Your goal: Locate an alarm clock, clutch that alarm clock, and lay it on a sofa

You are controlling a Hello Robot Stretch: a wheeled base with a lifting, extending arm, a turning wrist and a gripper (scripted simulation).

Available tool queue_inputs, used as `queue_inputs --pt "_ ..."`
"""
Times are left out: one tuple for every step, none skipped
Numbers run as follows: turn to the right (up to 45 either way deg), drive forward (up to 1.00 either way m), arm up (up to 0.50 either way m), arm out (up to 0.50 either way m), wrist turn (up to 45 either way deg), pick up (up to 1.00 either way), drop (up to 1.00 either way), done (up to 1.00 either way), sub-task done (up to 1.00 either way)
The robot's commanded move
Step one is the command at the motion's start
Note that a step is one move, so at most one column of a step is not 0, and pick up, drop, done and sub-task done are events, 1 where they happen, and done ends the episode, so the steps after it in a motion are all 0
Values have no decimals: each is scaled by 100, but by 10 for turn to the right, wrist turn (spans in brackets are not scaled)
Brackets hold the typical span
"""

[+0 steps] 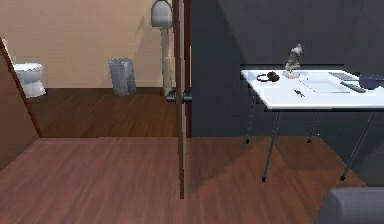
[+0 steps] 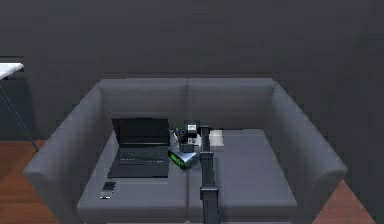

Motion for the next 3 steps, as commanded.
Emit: queue_inputs --pt "0 0 10 0 0 0 0 0 0" --pt "0 0 0 -8 0 0 0 0 0" --pt "0 0 0 0 0 0 0 100 0"
